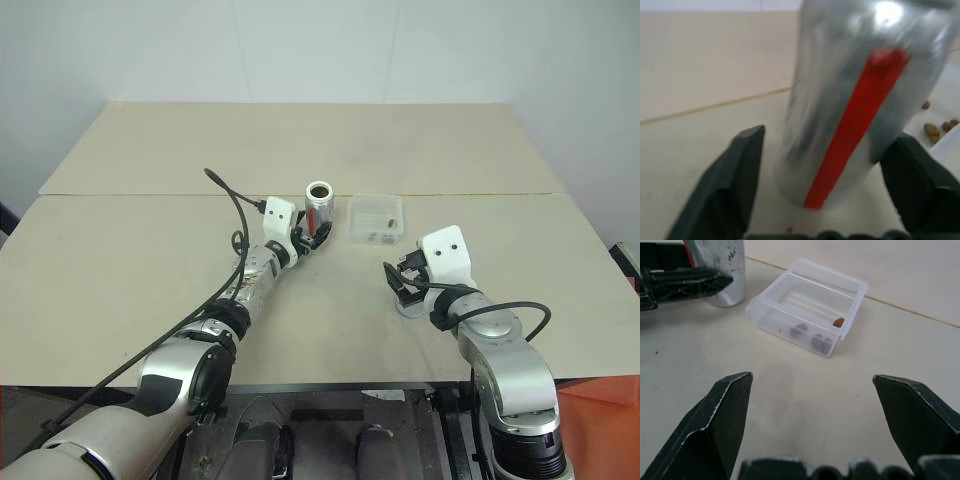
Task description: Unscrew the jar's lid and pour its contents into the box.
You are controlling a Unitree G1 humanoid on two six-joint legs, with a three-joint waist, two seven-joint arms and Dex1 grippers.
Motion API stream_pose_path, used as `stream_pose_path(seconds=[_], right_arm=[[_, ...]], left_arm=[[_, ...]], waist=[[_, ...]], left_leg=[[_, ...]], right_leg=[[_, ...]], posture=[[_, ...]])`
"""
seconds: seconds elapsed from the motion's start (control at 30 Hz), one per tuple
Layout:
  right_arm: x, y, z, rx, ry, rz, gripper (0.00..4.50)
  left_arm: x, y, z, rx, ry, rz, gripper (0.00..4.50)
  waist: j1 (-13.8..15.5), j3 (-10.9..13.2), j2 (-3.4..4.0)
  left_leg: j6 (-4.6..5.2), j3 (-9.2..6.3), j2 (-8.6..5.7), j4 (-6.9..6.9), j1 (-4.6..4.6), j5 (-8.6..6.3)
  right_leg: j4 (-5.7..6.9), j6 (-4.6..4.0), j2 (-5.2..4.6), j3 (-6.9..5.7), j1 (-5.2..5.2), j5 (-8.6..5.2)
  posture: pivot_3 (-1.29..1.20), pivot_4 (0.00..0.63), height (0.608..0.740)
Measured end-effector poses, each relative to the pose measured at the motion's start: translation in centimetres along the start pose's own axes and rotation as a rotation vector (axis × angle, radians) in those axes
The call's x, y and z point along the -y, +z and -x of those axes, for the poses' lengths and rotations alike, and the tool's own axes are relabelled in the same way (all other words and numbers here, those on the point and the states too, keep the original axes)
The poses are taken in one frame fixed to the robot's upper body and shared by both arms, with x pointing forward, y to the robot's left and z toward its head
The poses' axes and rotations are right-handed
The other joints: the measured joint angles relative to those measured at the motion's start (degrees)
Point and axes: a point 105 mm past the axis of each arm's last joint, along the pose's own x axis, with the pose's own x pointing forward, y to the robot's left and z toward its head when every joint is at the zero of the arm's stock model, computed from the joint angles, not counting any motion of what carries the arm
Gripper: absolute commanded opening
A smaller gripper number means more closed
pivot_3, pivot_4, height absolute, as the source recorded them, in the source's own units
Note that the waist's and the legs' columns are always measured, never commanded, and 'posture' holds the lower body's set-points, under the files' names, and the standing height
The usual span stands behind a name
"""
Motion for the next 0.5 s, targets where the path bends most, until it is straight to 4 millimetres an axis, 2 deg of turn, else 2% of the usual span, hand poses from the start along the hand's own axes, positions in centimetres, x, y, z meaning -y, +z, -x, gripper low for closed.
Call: stream_pose_path(seconds=[0.23, 0.4, 0.5], right_arm=[[-0.3, 0.1, -0.2, 0.001, 0.015, 0.003, 4.50], [-0.3, -0.1, -0.3, -0.007, 0.021, 0.002, 4.50], [-0.4, -0.1, -0.4, -0.013, 0.029, 0.014, 4.50]], left_arm=[[0.0, 0.3, 0.6, 0.040, -0.025, -0.025, 4.47], [-0.3, -0.6, 2.1, 0.044, -0.039, -0.012, 4.47], [-0.2, -0.2, 3.2, 0.065, -0.060, 0.007, 4.47]], waist=[[-0.1, 0.0, 0.00], [-0.4, 0.0, 0.00], [-0.5, 0.0, 0.01]], left_leg=[[0.00, 0.00, 0.00, 0.00, 0.00, 0.00], [0.00, -0.10, 0.02, -0.01, 0.00, 0.00], [0.00, -0.31, 0.03, -0.01, 0.00, 0.00]], right_leg=[[-0.01, 0.00, 0.00, 0.00, 0.01, 0.00], [0.01, 0.00, 0.00, 0.00, 0.00, 0.00], [0.00, 0.00, 0.00, 0.01, -0.01, 0.00]], posture=[[0.00, 0.150, 0.740], [0.00, 0.150, 0.740], [0.00, 0.150, 0.740]])
